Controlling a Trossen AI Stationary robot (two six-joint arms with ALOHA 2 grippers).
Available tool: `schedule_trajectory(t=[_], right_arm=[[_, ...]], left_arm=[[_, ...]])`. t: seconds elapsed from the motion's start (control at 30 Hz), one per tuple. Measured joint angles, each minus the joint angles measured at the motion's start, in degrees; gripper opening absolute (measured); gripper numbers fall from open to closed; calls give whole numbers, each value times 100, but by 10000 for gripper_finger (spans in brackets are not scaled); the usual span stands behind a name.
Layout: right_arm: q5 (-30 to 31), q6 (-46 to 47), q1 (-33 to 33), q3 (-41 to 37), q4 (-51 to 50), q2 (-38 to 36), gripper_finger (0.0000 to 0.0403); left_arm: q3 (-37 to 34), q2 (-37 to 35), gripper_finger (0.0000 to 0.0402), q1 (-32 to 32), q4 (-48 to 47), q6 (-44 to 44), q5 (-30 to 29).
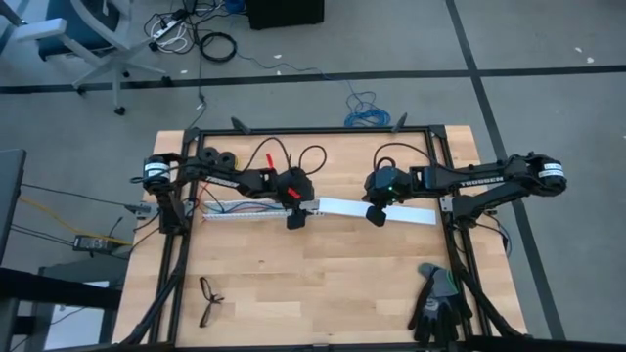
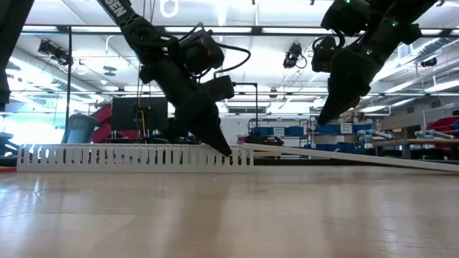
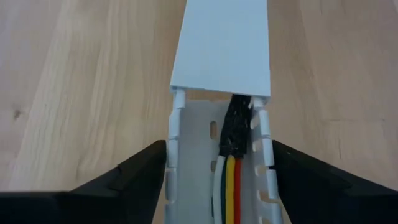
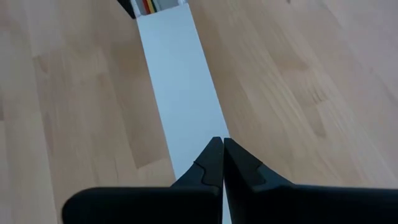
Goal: Ziptie cables
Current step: Close the white cable duct
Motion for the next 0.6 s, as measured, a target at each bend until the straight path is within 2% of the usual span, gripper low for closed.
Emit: schedule_trajectory(t=[0.23, 0.43, 0.6], right_arm=[[0, 0, 0, 0, 128, 0, 1], [-4, 140, 0, 0, 692, 63, 0], [-163, 209, -14, 3, 1568, 652, 0]], left_arm=[[-35, 81, 257, 0, 102, 54, -6], [-35, 79, 232, -9, 89, 51, 13], [-30, 79, 224, -51, 82, 52, 23]])
